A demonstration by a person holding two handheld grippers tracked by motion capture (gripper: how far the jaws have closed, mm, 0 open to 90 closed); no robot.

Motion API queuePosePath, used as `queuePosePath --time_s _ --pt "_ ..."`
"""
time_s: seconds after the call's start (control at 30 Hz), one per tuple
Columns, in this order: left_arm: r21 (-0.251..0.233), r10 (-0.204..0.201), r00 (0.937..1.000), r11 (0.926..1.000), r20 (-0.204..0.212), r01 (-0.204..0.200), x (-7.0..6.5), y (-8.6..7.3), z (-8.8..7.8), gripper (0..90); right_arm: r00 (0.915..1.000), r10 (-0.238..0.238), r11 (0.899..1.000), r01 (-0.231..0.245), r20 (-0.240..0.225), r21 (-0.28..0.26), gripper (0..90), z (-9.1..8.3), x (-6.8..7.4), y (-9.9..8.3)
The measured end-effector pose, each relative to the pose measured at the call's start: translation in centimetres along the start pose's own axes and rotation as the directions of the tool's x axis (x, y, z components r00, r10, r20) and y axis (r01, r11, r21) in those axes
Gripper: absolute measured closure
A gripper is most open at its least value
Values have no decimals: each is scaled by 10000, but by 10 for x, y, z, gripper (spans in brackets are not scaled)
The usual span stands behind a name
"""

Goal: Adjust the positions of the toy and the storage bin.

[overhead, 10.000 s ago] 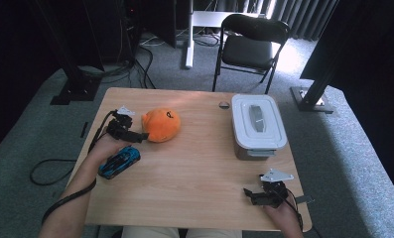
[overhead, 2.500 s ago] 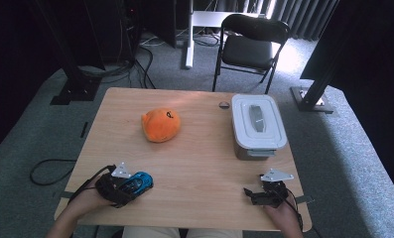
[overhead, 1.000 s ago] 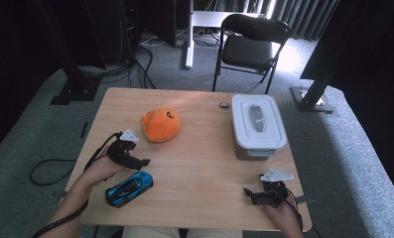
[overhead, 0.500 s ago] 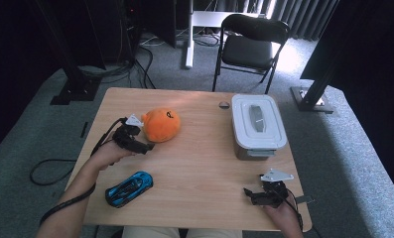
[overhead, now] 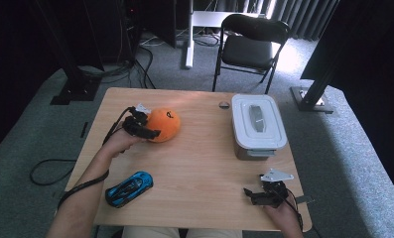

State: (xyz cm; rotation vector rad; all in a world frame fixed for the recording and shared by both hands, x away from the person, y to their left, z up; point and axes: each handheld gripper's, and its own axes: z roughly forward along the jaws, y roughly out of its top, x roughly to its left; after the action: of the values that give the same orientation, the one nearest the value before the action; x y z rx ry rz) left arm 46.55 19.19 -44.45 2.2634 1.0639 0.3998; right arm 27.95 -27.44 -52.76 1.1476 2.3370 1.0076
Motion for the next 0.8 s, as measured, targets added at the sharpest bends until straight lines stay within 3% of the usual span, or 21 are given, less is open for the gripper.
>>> queuePosePath --time_s 0.07,0.1,0.13,0.23,0.3,0.33,0.53,0.8 --pt "228 169 9995 9996 -267 -163 -2 -1 7 253 10000 -24 10000 24 -11 -6 136 0 0 0" --pt "383 163 9980 9992 -610 -140 -3 -1 11 279 10000 -30 10000 30 -13 -10 136 0 0 0" --pt "525 211 9974 9985 -687 -175 -2 -2 13 337 10000 -29 10000 29 -15 -8 136 0 0 0" --pt "531 46 9985 9986 -542 -17 0 -2 13 399 10000 -33 10000 33 -15 -11 136 0 0 0" --pt "658 360 9971 9973 -664 -316 -2 -2 12 434 10000 -28 10000 28 -15 -10 136 0 0 0" --pt "695 315 9970 9972 -713 -265 -4 -1 12 456 10000 -28 10000 28 -15 -7 136 0 0 0" --pt "405 450 9959 9983 -780 -419 -8 0 7 646 10000 -27 10000 27 -13 -7 136 0 0 0" --pt "2 437 9956 9990 -824 -438 -2 -14 -13 726 10000 -20 10000 20 -13 -5 135 0 0 0"
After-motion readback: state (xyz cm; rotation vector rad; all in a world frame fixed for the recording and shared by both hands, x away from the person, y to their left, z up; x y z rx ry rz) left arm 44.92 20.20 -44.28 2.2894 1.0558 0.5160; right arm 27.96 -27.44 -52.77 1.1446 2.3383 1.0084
